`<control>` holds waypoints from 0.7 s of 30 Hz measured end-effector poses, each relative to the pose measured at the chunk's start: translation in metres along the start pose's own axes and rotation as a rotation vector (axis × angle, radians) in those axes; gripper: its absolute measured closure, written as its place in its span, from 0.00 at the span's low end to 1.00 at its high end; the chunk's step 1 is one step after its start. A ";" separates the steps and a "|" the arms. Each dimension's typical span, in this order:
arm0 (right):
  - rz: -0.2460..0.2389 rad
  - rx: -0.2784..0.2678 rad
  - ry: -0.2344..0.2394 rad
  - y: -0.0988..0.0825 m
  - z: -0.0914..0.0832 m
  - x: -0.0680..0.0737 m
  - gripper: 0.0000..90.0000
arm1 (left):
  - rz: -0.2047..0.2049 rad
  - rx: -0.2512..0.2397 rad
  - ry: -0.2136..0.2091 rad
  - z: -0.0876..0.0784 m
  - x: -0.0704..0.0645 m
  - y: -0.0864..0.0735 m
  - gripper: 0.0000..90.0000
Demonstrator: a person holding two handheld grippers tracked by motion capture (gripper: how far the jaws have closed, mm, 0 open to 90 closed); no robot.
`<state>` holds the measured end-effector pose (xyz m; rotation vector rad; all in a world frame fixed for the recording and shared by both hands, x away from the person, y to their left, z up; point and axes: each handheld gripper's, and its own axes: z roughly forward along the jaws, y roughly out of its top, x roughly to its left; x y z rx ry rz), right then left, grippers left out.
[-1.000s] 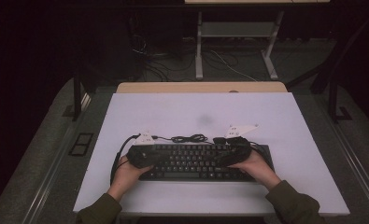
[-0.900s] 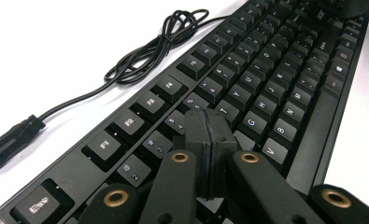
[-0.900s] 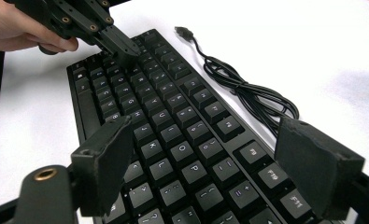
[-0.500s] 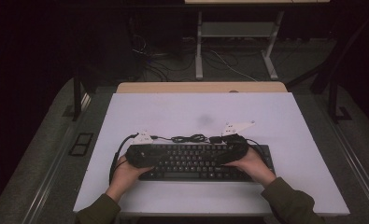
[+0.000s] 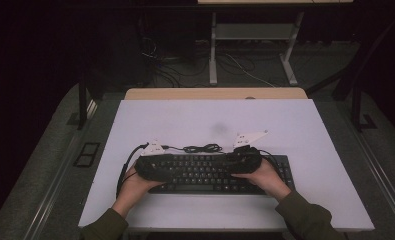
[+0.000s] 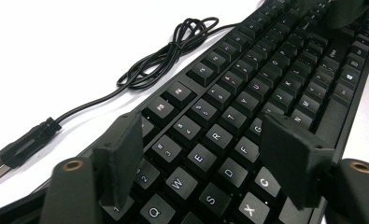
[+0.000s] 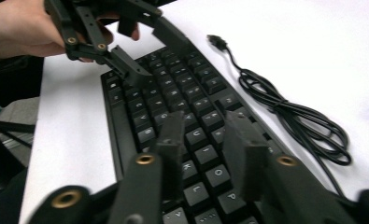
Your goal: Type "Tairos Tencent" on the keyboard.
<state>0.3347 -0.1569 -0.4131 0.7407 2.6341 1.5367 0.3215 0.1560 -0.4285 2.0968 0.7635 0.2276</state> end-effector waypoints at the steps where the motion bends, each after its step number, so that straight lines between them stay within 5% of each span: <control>1: -0.005 0.002 0.006 0.000 0.001 0.001 0.83 | 0.000 0.001 0.001 0.000 0.000 0.000 0.31; 7: -0.026 0.021 0.031 0.001 0.005 0.007 0.98 | 0.005 0.001 0.005 0.000 0.001 0.000 0.29; 21: -0.046 0.069 0.056 -0.003 0.019 0.017 0.99 | 0.009 -0.003 0.011 -0.001 0.001 0.000 0.26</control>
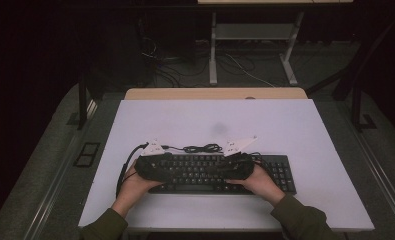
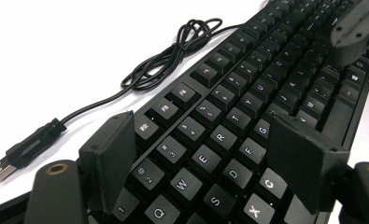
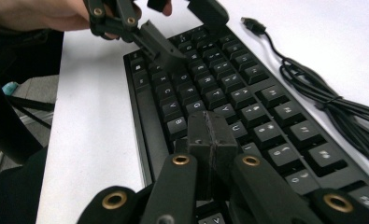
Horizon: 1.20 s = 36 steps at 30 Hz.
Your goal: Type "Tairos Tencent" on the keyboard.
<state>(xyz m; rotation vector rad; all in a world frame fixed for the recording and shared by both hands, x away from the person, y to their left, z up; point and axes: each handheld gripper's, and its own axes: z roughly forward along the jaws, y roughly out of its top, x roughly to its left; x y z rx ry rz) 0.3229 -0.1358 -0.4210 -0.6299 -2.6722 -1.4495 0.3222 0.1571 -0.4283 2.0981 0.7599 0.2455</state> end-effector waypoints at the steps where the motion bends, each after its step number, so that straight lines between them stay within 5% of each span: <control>1: -0.002 0.005 -0.001 0.000 0.001 0.001 0.99 | 0.000 0.000 0.000 0.000 0.000 0.000 0.26; 36: -0.032 0.088 0.001 -0.001 0.032 0.009 0.99 | 0.004 0.000 0.001 -0.001 -0.001 0.000 0.26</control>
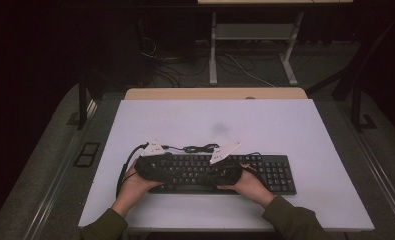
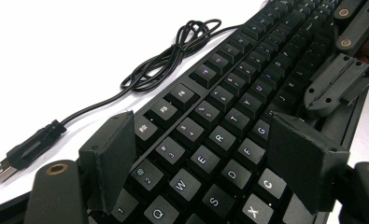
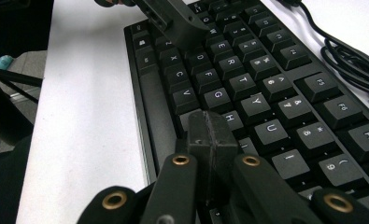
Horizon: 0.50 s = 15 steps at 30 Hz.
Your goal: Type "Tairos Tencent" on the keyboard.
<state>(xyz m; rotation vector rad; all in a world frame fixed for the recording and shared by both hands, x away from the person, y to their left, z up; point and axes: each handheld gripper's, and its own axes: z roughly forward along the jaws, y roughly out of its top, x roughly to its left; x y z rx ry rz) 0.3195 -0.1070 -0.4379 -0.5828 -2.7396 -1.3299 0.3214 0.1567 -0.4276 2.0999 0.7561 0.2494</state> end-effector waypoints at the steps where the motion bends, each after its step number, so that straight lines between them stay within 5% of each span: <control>1: 0.000 0.001 0.002 0.000 0.001 0.000 0.99 | 0.001 -0.002 0.000 0.000 0.000 0.000 0.26; 15: -0.004 0.024 0.002 -0.001 0.004 0.001 0.99 | 0.003 0.000 0.002 -0.001 0.000 0.000 0.26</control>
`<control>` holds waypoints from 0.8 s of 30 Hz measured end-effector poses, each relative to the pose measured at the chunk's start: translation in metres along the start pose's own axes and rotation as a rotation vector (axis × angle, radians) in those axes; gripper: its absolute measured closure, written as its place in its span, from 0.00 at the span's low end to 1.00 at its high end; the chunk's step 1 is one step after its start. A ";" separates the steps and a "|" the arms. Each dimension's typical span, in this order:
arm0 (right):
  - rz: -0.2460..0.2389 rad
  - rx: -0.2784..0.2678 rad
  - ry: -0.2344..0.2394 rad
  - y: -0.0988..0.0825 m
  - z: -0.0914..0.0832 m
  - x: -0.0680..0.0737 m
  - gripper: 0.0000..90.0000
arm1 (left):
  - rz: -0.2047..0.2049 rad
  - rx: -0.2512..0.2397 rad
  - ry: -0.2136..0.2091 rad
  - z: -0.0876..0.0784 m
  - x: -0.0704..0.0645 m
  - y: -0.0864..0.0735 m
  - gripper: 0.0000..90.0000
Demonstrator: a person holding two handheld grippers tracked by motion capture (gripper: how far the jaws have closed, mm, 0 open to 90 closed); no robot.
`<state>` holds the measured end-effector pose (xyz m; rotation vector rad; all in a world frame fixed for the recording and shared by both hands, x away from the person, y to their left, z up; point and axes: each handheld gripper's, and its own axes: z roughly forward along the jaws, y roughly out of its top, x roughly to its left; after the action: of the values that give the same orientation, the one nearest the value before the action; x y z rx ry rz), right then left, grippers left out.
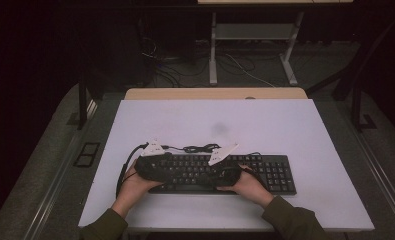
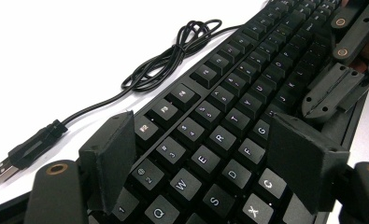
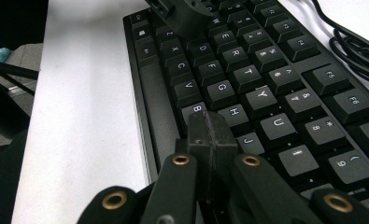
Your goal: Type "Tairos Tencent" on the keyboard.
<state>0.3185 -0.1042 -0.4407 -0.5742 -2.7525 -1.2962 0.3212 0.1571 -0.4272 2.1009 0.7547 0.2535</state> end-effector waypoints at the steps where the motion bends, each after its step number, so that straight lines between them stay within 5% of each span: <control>1: -0.002 -0.001 -0.002 0.000 0.000 0.000 0.99 | 0.000 0.000 0.000 0.000 0.000 0.000 0.26; 10: 0.005 -0.047 -0.007 0.002 -0.010 -0.003 0.99 | -0.006 -0.004 0.001 0.000 0.000 0.000 0.26; 24: 0.035 -0.095 -0.040 -0.001 -0.025 -0.012 0.66 | -0.006 -0.014 -0.014 -0.003 -0.002 0.000 0.28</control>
<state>0.3266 -0.1274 -0.4269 -0.6581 -2.7107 -1.4300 0.3186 0.1580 -0.4250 2.0846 0.7483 0.2396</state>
